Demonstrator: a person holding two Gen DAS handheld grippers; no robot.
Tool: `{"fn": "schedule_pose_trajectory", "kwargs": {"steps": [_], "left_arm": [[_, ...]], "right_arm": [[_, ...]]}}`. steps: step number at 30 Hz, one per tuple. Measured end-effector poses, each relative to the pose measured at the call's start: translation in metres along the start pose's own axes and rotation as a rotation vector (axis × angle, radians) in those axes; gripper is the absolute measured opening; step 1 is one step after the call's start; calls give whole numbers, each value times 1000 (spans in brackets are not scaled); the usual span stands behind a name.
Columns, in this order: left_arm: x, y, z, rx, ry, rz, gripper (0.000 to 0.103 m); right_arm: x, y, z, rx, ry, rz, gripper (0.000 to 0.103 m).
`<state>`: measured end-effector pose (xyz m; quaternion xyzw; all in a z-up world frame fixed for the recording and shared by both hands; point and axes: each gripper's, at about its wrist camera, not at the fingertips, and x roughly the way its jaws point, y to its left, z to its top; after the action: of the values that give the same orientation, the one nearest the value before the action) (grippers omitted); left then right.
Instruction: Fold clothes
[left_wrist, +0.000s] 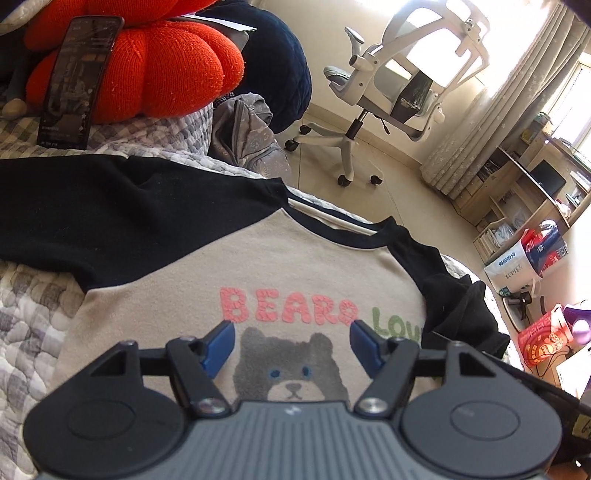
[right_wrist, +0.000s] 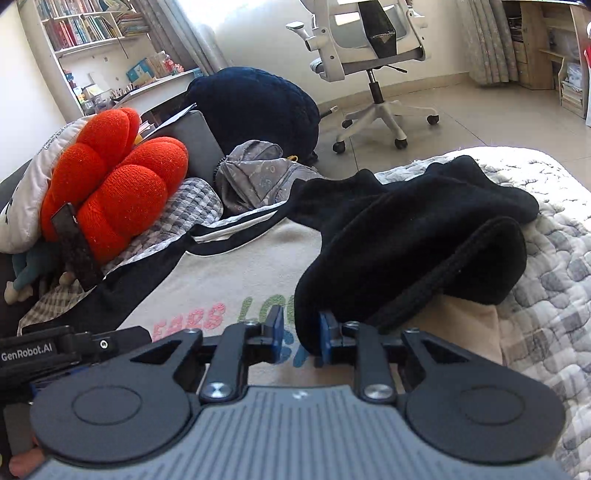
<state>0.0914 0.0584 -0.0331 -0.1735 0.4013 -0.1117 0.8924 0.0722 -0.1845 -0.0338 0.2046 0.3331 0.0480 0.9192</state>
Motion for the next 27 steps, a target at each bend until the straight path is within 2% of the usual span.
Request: {"fn": "schedule_pose_trajectory", "kwargs": {"steps": [1,3,6,11,14,16,21,23,24,25,26,27], "left_arm": [[0,2,0,-5,-7,8,70],[0,5,0,-25,-14,18,69],[0,7,2,-52,-18,10,69],[0,3,1,-35,-25,18,70],[1,4,1,-45,-23,23,70],[0,5,1,-55,-23,19,70],[0,4,2,-49,-24,11,70],[1,4,2,-40,-17,11,70],[2,5,2,-37,-11,7,71],[3,7,3,-39,0,-6,71],[5,10,4,-51,13,-30,71],[6,13,6,-64,25,-54,71]], "right_arm": [[-3,-2,3,4,4,8,59],[-11,-7,12,53,-5,-9,63],[-20,-17,21,150,-57,-51,63],[-29,-37,27,279,-178,-87,63],[-19,-35,29,267,-195,-60,61],[-10,-29,30,230,-197,-75,56],[12,-21,28,158,-180,-142,55],[22,-20,22,110,-175,-195,46],[25,-20,19,82,-180,-227,30],[26,-20,16,60,-188,-247,20],[25,-20,15,51,-202,-243,18],[23,-21,14,42,-215,-240,11]]}}
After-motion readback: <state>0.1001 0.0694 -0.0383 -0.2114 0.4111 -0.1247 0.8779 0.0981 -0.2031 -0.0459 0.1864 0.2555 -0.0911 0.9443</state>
